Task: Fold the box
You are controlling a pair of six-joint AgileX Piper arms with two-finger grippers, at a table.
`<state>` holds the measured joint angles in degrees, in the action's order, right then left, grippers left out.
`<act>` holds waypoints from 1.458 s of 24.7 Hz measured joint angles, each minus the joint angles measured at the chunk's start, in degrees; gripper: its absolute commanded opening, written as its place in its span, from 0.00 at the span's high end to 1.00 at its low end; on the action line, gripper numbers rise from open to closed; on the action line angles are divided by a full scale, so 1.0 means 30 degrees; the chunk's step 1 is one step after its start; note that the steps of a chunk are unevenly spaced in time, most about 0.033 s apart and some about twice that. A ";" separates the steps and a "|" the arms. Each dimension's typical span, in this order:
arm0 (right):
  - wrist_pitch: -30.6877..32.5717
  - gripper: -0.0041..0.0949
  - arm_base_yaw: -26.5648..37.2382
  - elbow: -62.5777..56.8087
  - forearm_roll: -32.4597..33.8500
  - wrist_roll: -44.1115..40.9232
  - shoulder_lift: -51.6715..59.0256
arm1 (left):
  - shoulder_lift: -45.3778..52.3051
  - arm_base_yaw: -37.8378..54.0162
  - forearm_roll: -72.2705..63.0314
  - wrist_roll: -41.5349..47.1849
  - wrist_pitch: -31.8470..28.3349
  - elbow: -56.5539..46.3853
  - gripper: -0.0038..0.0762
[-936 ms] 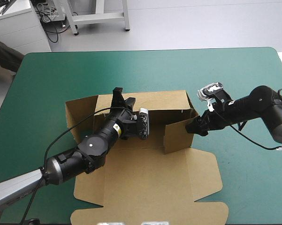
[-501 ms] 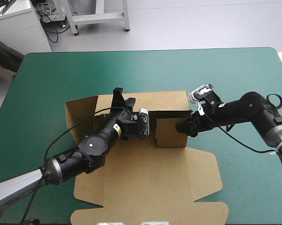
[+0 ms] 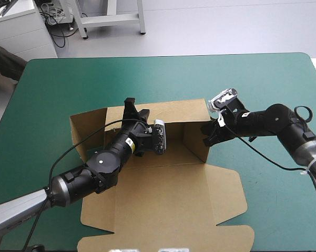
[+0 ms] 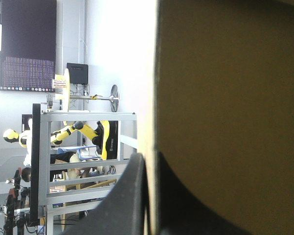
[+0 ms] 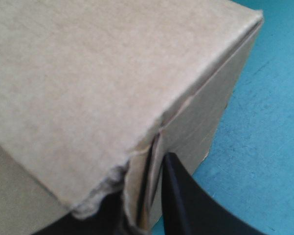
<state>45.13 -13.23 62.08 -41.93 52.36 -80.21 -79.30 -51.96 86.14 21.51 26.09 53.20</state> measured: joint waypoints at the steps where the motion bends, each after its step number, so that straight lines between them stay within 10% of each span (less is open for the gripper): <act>1: 0.0000 0.97 0.0040 0.0000 0.0000 -0.0017 0.0000 | 0.0000 0.0000 -0.0107 0.0000 0.0000 0.0000 0.88; 7: -0.0755 0.97 0.0039 0.0167 0.1157 -0.2989 0.0000 | -0.0004 -0.1178 -0.1540 0.0547 -0.0442 0.0772 0.28; 18: -0.2942 0.98 0.0212 0.1711 1.2109 -1.2957 0.0102 | 0.0203 -0.6985 -0.1960 0.0680 0.4787 0.2906 0.27; 22: -0.2826 0.98 0.0591 0.1873 1.2777 -1.3625 0.0102 | 0.0555 -0.7921 -0.1889 0.0680 0.5207 0.2941 0.41; 27: -0.2800 0.98 0.0608 0.1873 1.2876 -1.3731 0.0102 | 0.0825 -0.8041 -0.1837 0.0610 0.5665 0.2941 0.96; 36: -0.2641 0.98 0.0608 0.1950 1.2876 -1.3788 0.0102 | 0.0919 -0.8017 -0.4512 -0.1285 0.6127 0.4650 0.96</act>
<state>37.20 -11.40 67.93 -3.30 10.99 -79.91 -76.55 -76.01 72.60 17.66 44.47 67.15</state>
